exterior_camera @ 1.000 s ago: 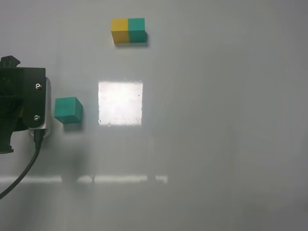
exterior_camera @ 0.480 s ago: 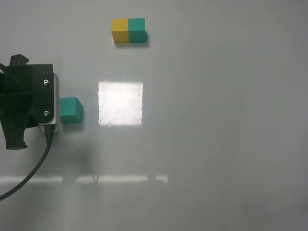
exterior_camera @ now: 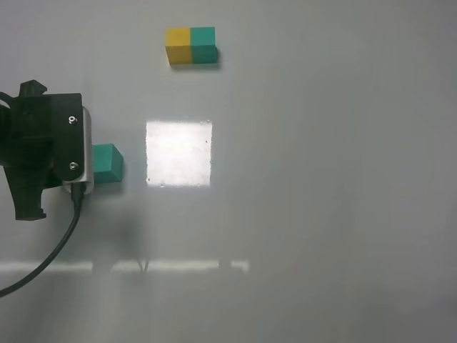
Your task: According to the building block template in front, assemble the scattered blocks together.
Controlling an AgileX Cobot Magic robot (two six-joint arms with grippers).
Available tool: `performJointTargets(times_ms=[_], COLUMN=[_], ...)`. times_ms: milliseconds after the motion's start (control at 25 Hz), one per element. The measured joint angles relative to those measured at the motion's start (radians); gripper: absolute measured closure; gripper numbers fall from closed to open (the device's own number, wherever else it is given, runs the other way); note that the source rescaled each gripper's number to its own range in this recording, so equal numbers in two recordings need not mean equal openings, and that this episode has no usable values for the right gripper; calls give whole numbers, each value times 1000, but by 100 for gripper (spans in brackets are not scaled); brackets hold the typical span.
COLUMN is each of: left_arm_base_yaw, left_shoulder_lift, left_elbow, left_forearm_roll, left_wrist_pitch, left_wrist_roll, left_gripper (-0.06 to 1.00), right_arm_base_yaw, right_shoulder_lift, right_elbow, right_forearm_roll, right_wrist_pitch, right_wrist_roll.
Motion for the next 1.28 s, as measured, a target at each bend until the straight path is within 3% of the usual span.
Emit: performJointTargets(times_ms=[640, 680, 720, 840, 920, 1040, 1280], left_arm_base_yaw=[0, 0, 0, 0, -4, -20, -45], left_shoulder_lift=[1, 2, 6, 9, -1, -33, -72], left_elbow=[0, -2, -5, -24, -39, -61, -77], left_forearm_roll=[-16, -17, -17, -22, -23, -37, -69], left_wrist_pitch=[0, 7, 23, 64, 88, 126, 146], left_wrist_roll=[33, 24, 15, -44, -63, -71, -71], left_gripper=[93, 87, 74, 29, 12, 5, 7], right_arm_base_yaw=[0, 0, 0, 0, 0, 0, 0], right_shoulder_lift=[0, 0, 0, 0, 0, 0, 0], right_elbow=[0, 0, 0, 0, 0, 0, 0], right_forearm_roll=[0, 0, 0, 0, 0, 0, 0], right_wrist_pitch=[0, 0, 0, 0, 0, 0, 0], right_wrist_roll=[0, 0, 0, 0, 0, 0, 0])
